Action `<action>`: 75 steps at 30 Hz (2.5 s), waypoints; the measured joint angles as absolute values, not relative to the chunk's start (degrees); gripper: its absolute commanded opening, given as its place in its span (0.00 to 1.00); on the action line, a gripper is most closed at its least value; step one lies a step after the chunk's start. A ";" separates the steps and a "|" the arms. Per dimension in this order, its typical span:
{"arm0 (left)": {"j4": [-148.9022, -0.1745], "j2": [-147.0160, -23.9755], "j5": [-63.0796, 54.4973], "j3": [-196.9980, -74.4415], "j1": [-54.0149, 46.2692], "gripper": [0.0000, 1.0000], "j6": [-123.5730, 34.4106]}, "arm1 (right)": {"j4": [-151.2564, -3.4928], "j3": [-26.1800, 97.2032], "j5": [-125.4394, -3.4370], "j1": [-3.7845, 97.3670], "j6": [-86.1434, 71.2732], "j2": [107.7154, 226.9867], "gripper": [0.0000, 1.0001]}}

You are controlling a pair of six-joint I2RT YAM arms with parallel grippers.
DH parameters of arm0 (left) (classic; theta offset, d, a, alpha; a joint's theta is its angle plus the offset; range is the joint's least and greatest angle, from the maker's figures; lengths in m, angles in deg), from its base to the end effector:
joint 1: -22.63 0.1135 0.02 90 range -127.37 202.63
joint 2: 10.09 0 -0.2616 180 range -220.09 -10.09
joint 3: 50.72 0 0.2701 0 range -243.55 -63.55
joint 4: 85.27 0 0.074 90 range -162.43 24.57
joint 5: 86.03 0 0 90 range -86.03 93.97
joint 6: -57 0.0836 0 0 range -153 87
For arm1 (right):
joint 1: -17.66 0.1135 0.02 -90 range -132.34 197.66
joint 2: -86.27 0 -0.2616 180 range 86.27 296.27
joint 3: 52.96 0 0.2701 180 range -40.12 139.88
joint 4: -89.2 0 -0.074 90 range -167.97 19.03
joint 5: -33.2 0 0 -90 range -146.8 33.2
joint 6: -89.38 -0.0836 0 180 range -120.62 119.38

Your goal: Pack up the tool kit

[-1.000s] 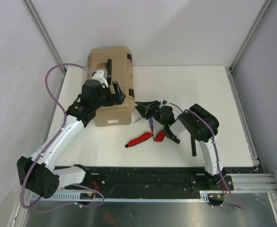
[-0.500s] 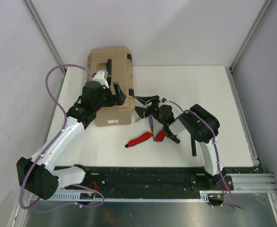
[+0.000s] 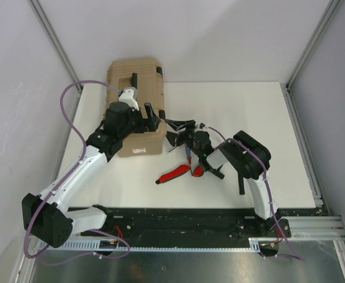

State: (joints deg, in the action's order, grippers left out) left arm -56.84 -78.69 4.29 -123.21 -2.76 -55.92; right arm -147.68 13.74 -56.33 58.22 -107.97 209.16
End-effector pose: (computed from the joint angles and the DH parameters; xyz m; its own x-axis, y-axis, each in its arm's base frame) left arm 0.3050 -0.1442 0.3099 -0.5108 -0.1886 -0.8388 0.2446 0.9034 -0.3521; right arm 0.3575 0.3051 0.1106 -0.6174 0.7279 0.2983 0.1833 -0.2356 0.9544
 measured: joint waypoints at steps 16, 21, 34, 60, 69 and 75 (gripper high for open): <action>-63.35 -78.16 5.58 -118.09 -4.53 0.83 -54.80 | -147.01 14.05 -57.62 57.56 -104.41 208.79 0.08; -65.12 -77.75 6.12 -116.83 -4.66 0.83 -54.76 | -146.55 14.18 -58.69 57.11 -103.12 208.55 0.02; -67.37 -76.96 7.43 -115.10 -5.10 0.82 -54.89 | -143.31 14.29 -61.09 56.06 -98.40 206.52 0.00; -64.88 -76.26 9.64 -116.50 -6.10 0.86 -56.40 | -109.54 14.68 -57.90 55.47 -71.69 181.82 0.76; -54.15 -74.95 10.08 -121.68 -6.50 0.92 -57.08 | -97.32 19.06 -50.95 55.14 -61.87 168.42 0.86; -46.81 -74.32 10.36 -124.78 -6.06 0.99 -56.88 | -89.67 21.96 -49.01 55.49 -55.91 168.70 0.87</action>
